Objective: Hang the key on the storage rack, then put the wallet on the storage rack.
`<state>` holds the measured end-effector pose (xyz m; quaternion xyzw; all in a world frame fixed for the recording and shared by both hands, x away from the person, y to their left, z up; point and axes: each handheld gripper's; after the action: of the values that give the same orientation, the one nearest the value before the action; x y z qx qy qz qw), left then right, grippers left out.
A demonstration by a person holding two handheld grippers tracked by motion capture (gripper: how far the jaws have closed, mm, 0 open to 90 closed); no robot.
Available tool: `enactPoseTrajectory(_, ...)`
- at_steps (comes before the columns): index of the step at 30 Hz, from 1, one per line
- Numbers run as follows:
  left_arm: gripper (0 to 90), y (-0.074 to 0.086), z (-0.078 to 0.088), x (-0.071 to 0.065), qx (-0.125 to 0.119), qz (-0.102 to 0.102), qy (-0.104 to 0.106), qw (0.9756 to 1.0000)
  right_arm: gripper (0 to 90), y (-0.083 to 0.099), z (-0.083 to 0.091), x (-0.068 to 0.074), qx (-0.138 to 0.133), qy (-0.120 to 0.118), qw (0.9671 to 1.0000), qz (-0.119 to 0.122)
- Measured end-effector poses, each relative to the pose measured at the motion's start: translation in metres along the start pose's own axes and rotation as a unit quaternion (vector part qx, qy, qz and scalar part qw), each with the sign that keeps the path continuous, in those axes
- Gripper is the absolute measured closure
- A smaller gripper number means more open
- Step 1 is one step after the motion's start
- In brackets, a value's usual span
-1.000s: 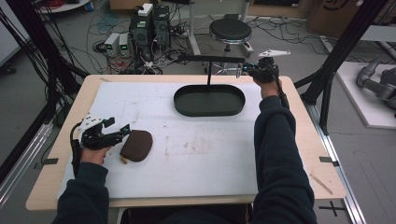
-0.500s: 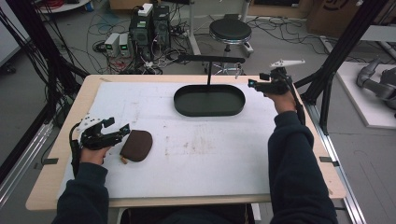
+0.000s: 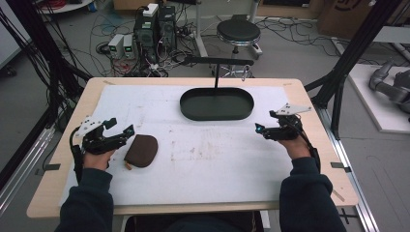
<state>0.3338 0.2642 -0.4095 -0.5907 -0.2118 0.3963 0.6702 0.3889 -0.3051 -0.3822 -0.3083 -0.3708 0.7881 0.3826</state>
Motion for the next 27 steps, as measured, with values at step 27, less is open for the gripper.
enactPoseTrajectory(27,18.9,0.012,-0.001,-0.012,0.076,0.025,0.039,0.9961,21.3,0.01,0.001,0.007,-0.004,-0.017,0.9998,-0.002)
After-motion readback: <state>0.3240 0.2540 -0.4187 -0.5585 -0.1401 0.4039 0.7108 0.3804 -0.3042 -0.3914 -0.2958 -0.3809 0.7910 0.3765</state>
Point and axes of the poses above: each handheld gripper's, and its own axes: z roughly backward along the jaws, y roughly out of its underside, x roughly to its left, and after that the axes turned 10 degrees about y, right-handed
